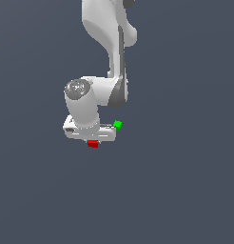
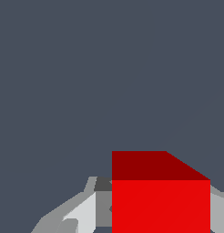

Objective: Stack the red cube on top of the green cube.

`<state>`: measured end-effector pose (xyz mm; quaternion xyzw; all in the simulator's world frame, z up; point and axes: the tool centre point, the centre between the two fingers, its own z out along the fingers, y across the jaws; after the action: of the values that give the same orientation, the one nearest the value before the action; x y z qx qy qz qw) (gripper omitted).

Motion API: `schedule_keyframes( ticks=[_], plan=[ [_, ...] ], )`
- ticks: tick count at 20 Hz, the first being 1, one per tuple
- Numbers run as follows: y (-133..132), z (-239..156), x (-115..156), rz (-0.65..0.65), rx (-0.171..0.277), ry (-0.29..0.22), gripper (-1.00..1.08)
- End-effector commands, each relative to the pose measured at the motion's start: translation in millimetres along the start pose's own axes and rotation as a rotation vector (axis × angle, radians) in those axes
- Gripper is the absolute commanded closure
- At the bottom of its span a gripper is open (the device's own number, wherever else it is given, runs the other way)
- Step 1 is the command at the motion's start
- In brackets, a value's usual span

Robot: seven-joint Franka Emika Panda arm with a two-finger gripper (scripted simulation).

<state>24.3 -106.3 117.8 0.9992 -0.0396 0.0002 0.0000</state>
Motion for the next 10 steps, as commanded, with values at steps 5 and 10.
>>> schedule_keyframes(
  ticks=[5, 10],
  plan=[
    [-5.7, 3.1, -10.4, 0.000, 0.000, 0.000, 1.08],
    [-15.1, 8.6, -27.8, 0.000, 0.000, 0.000, 1.08]
  ],
)
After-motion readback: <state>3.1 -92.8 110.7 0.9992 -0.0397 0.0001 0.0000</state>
